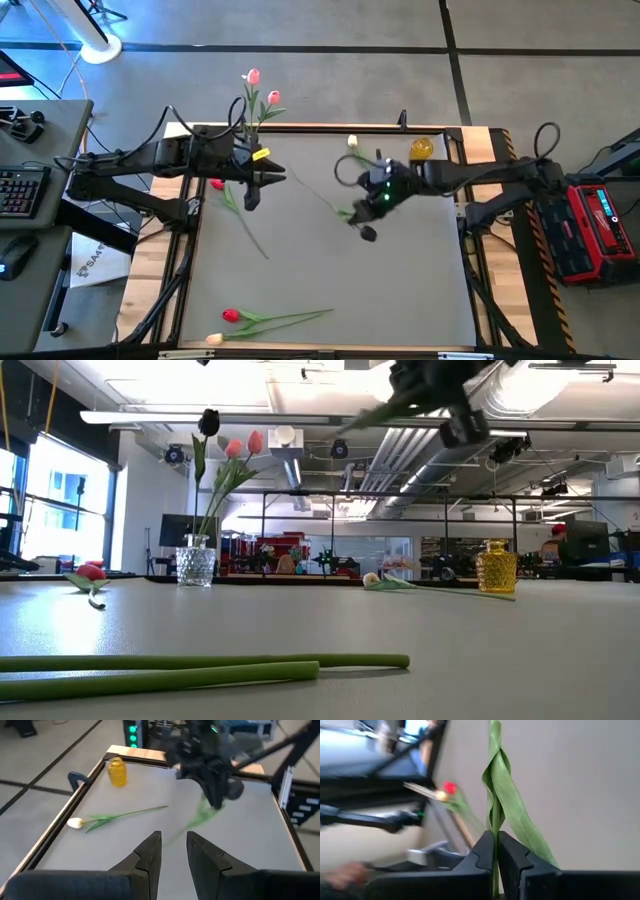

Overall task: Sort flowers into vase by color
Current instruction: Put the black flower into the transparent vase

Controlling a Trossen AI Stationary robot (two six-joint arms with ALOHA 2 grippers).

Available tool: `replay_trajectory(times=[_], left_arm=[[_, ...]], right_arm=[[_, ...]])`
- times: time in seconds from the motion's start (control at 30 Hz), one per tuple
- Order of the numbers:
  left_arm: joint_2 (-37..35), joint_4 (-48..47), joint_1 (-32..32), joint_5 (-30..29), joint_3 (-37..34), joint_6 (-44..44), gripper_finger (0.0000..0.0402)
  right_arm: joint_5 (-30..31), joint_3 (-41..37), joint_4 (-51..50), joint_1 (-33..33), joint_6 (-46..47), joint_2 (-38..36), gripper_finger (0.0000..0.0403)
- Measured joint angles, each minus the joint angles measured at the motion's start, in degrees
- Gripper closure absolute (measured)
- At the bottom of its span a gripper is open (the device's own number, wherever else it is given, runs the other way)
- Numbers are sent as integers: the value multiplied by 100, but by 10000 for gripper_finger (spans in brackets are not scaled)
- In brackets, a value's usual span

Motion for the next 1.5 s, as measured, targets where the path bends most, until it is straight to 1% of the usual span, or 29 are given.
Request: replay_trajectory(times=[0.13, 0.3, 0.4, 0.63, 0.8, 0.9, 1.03, 1.13, 1.27, 1.43, 1.5], left_arm=[[75, 73, -216, -62, 2, 596, 323], [345, 69, -583, -845, -2, 1446, 308], [532, 278, -703, -1106, 0, 1876, 288], [957, 1013, -880, -1284, -1, 2657, 241], [1253, 998, -878, -1290, -2, 2897, 236], [1341, 1013, -878, -1365, -2, 3044, 242], [1373, 1053, -878, -1777, -2, 3211, 253], [1363, 1064, -859, -1806, -2, 3288, 267], [1364, 1062, -856, -1761, -2, 3288, 296], [1363, 1060, -856, -1745, -2, 3174, 343], [1363, 1047, -856, -1744, -2, 3062, 365]], right_arm=[[-339, 0, 728, -172, 544, 2, 401], [-539, 2, 1563, -191, 1073, 3, 401], [-559, 4, 1811, -189, 1270, 4, 401], [-348, 4, 1952, -189, 1378, 4, 401], [-223, 4, 2458, -191, 1375, 7, 401], [-168, 4, 2680, -191, 1417, 7, 401], [-166, 4, 2691, -191, 1417, 7, 401], [-167, 4, 2693, -191, 1417, 7, 401], [-161, 4, 2693, -204, 1417, 7, 401], [-132, 4, 2687, -231, 1353, 7, 401], [-125, 4, 2695, -245, 1000, 7, 398]])
